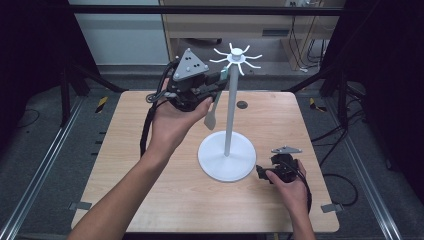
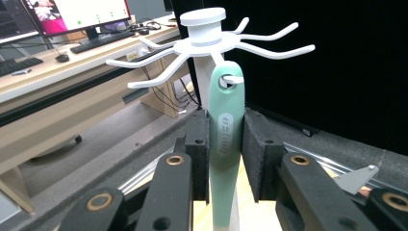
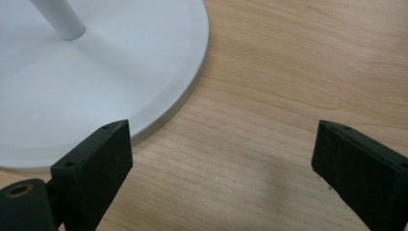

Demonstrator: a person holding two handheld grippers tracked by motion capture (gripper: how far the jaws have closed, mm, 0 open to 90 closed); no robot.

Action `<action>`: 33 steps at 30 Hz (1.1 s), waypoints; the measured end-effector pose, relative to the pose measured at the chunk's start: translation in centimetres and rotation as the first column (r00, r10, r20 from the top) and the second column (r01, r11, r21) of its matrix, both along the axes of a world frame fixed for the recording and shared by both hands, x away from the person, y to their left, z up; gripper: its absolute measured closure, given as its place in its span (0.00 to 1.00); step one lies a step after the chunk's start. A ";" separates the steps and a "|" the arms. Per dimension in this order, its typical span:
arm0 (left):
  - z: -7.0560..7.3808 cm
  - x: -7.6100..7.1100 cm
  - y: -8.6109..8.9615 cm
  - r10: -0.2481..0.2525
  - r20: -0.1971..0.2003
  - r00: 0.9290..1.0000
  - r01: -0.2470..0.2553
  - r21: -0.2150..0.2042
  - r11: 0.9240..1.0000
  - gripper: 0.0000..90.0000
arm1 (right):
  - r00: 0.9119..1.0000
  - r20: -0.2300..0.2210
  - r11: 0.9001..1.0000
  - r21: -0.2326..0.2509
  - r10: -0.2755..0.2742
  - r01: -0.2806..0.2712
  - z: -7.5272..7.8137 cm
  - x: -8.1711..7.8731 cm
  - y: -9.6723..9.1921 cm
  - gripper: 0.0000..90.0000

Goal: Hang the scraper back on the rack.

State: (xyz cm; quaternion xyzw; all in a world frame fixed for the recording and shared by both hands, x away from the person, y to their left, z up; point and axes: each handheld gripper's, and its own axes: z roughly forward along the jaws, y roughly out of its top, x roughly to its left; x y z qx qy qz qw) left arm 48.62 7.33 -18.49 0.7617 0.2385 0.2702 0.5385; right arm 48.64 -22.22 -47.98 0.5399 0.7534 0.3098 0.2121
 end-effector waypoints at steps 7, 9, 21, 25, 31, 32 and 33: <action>0.0 -0.1 0.0 -0.002 -0.004 1.000 0.002 0.000 1.000 0.80 | 1.000 0.000 1.000 -0.002 -0.003 0.003 0.0 0.0 0.0 0.08; 0.1 -0.2 0.1 -0.001 -0.001 1.000 0.001 0.009 1.000 0.78 | 1.000 0.000 1.000 -0.005 -0.002 0.002 0.0 0.0 0.0 0.08; 0.1 -1.2 1.6 0.039 0.049 0.998 -0.040 0.014 0.999 0.53 | 1.000 0.001 1.000 0.000 -0.006 0.006 0.1 0.0 0.1 0.08; 0.0 -1.7 2.1 0.038 0.058 0.998 -0.038 0.011 0.999 0.44 | 1.000 0.004 1.000 -0.003 -0.008 0.008 0.1 0.0 0.0 0.08; -0.2 -2.5 2.7 0.013 0.056 0.998 -0.015 0.029 0.999 0.32 | 1.000 0.003 1.000 -0.004 -0.007 0.007 0.1 -0.1 0.0 0.08; -0.3 -2.7 2.9 0.011 0.050 0.999 -0.013 0.032 0.999 0.29 | 1.000 0.003 1.000 -0.004 -0.008 0.008 0.1 -0.1 0.0 0.08; -0.4 -2.8 3.0 0.012 0.048 0.999 -0.013 0.035 0.999 0.27 | 1.000 0.002 1.000 -0.003 -0.010 0.010 0.1 -0.1 0.0 0.08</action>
